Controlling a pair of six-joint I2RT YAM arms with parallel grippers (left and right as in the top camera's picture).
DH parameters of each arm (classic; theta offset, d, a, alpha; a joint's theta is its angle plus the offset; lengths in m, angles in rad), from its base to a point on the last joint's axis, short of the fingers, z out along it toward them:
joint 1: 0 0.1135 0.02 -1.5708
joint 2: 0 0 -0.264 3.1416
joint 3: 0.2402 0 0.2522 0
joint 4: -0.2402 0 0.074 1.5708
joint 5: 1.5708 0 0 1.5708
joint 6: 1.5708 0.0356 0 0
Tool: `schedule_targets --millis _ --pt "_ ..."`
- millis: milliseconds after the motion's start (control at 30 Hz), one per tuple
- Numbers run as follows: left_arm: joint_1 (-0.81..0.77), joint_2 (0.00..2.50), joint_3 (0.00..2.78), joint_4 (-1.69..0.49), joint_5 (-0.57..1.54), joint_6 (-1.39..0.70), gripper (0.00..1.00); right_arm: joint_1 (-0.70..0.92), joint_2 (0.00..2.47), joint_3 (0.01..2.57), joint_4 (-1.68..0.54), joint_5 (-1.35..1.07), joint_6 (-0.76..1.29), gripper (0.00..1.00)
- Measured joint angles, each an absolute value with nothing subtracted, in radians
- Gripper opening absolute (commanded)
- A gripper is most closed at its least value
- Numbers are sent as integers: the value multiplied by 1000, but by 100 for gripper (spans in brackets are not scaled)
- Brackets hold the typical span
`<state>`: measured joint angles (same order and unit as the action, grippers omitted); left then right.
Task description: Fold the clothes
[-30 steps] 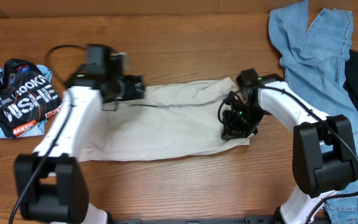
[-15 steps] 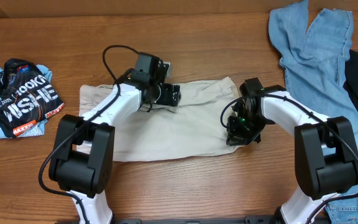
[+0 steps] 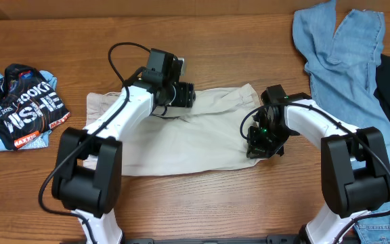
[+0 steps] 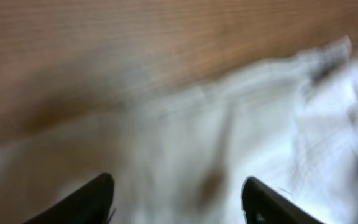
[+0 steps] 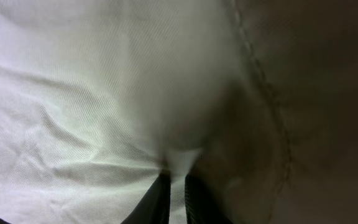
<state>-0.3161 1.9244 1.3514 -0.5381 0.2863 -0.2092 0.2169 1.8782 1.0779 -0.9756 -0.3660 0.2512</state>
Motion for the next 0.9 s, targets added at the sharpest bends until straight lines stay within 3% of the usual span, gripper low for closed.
schedule_targets --millis 100,167,333,900 --pt "-328 1868 1369 -701 302 -157 20 217 1878 1078 -976 -366 251 13" --pt "-333 1838 1374 -781 306 -118 10 217 1878 1077 -975 -366 251 13" --pt "-348 1822 1354 -751 311 -22 4 217 1878 1077 -975 -366 251 13" --pt "-404 2035 1320 -442 295 2 4 217 1878 1077 -976 -366 251 13"
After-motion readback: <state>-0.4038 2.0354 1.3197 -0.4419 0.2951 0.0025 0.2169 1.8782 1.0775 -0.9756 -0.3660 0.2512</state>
